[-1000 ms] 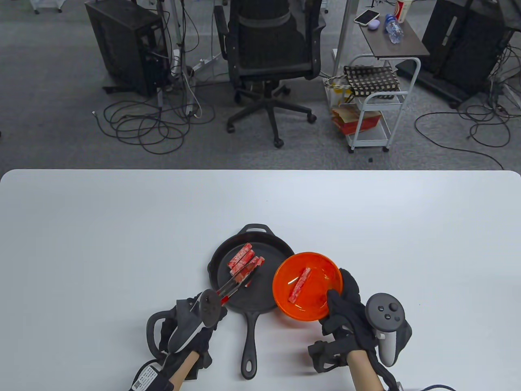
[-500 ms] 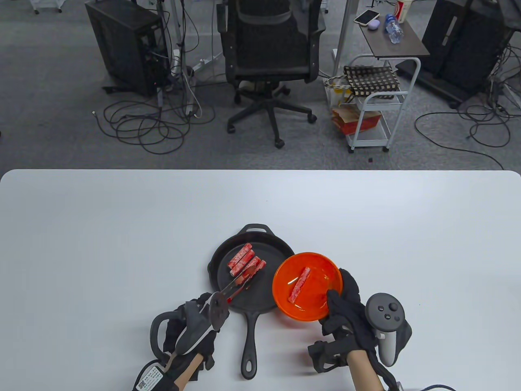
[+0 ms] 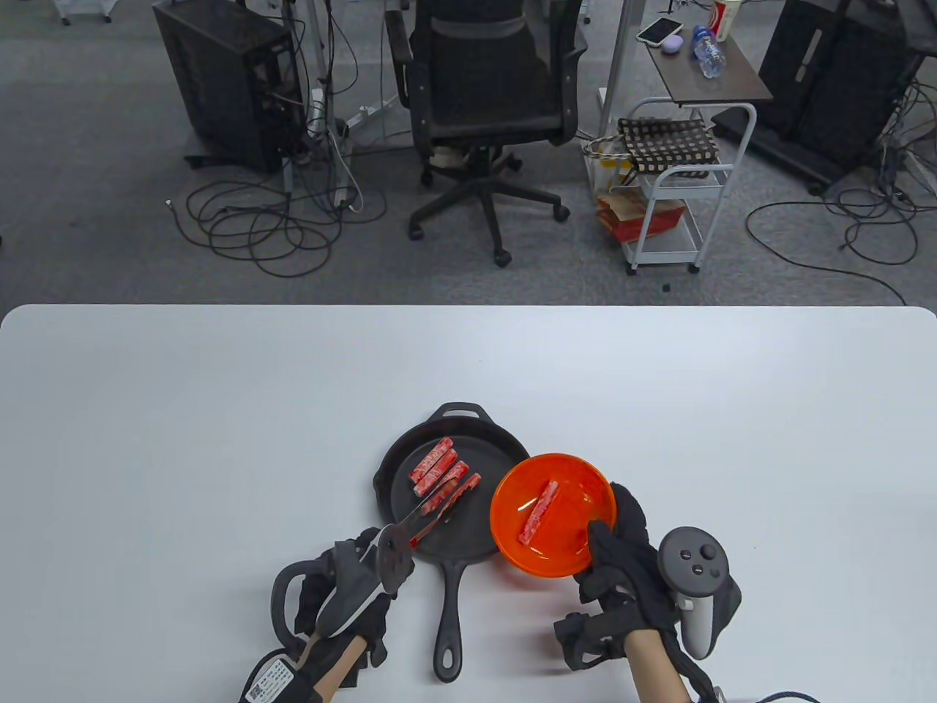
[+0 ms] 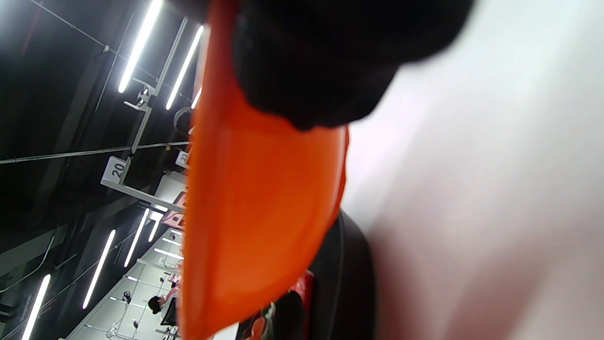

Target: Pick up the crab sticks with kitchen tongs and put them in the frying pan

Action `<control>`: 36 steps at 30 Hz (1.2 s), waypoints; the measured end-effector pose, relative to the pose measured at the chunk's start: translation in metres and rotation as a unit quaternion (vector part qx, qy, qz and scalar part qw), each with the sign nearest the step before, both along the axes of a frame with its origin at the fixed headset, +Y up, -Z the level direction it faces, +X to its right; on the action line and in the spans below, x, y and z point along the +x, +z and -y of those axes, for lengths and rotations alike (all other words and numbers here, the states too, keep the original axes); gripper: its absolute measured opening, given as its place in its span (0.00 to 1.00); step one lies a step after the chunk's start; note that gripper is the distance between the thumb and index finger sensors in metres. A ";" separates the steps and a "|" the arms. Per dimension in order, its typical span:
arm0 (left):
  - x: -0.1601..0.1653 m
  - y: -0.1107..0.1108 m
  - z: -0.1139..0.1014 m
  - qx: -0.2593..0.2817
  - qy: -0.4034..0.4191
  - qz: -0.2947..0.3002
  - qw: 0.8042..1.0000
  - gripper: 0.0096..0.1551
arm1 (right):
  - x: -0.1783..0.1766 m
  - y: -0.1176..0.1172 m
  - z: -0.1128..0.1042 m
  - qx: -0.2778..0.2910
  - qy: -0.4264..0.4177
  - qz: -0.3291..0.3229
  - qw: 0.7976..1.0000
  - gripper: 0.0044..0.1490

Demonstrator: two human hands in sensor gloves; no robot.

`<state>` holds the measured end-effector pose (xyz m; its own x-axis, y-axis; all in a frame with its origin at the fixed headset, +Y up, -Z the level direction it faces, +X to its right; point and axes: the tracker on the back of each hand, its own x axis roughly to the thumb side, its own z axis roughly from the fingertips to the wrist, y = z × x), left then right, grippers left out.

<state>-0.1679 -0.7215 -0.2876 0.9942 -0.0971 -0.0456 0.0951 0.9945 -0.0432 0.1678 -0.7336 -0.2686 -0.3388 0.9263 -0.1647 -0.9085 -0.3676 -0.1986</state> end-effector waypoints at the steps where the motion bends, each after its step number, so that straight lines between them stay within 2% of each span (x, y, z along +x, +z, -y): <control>1: 0.000 0.000 0.000 0.000 0.001 0.000 1.000 0.46 | 0.000 0.000 0.000 0.000 0.000 0.000 1.000 0.40; 13: -0.002 0.003 -0.006 0.006 0.026 0.000 1.000 0.47 | 0.000 0.000 0.000 0.000 0.000 0.000 1.000 0.39; 20: -0.005 0.012 -0.023 0.056 0.079 0.007 0.995 0.48 | 0.000 0.000 0.000 0.000 0.000 0.000 1.000 0.40; 29: 0.016 0.029 -0.033 0.101 0.107 0.065 0.987 0.49 | 0.001 0.000 0.000 0.002 0.000 0.003 1.000 0.40; 36: 0.034 0.037 -0.033 0.092 0.105 0.100 0.985 0.49 | 0.000 0.000 0.000 0.002 0.005 0.000 1.000 0.40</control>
